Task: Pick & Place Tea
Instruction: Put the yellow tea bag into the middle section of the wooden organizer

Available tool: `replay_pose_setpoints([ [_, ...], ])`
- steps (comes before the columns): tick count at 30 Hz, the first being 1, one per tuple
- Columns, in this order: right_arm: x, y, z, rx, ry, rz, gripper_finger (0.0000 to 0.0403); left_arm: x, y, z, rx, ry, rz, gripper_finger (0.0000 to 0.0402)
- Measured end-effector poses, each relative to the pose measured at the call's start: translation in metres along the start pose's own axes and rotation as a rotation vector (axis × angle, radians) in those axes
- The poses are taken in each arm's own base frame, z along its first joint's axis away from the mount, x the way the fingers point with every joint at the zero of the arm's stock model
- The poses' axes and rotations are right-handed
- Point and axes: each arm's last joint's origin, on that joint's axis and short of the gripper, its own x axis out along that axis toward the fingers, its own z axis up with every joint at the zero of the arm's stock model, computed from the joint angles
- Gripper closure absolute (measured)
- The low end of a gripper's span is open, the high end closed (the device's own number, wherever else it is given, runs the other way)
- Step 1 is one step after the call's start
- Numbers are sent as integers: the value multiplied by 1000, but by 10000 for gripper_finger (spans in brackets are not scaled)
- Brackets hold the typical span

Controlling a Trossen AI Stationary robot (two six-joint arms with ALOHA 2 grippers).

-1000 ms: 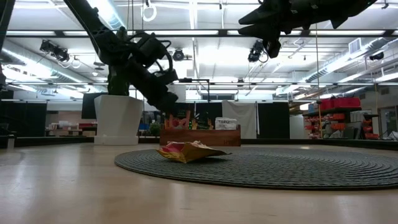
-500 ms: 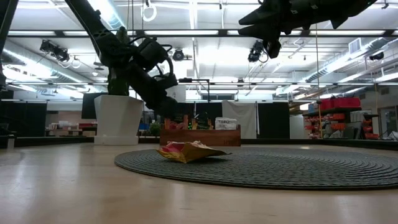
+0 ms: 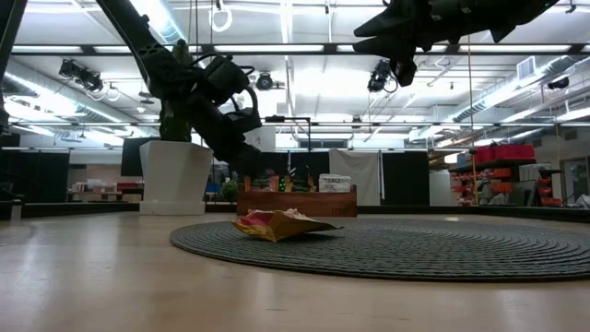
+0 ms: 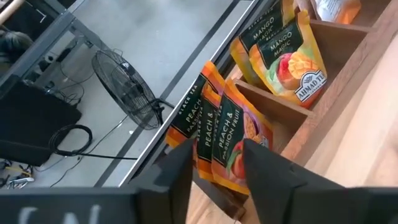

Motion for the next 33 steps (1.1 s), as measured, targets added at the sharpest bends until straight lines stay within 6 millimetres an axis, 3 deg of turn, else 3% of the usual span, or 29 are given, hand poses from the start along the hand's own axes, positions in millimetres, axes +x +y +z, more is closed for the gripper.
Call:
replay_pose_setpoints([
  [4, 0, 0, 0, 5, 0, 0, 299, -4, -7, 8, 19, -25, -17, 227],
  [9, 0, 0, 0, 5, -3, -10, 299, -15, -22, 36, 114, -115, -51, 206],
  [14, 0, -1, 0, 8, -1, -27, 299, -41, -40, 77, 114, -159, -104, 203],
  [21, -1, -1, 0, -1, 3, -19, 299, -85, -61, 124, 29, -68, -294, 218],
  [28, -7, 2, -1, -46, 42, 15, 299, -121, -84, 121, -47, 167, -645, 224],
  [33, -9, 0, -6, -65, 91, 0, 299, -140, -102, 110, -177, 344, -749, 225],
])
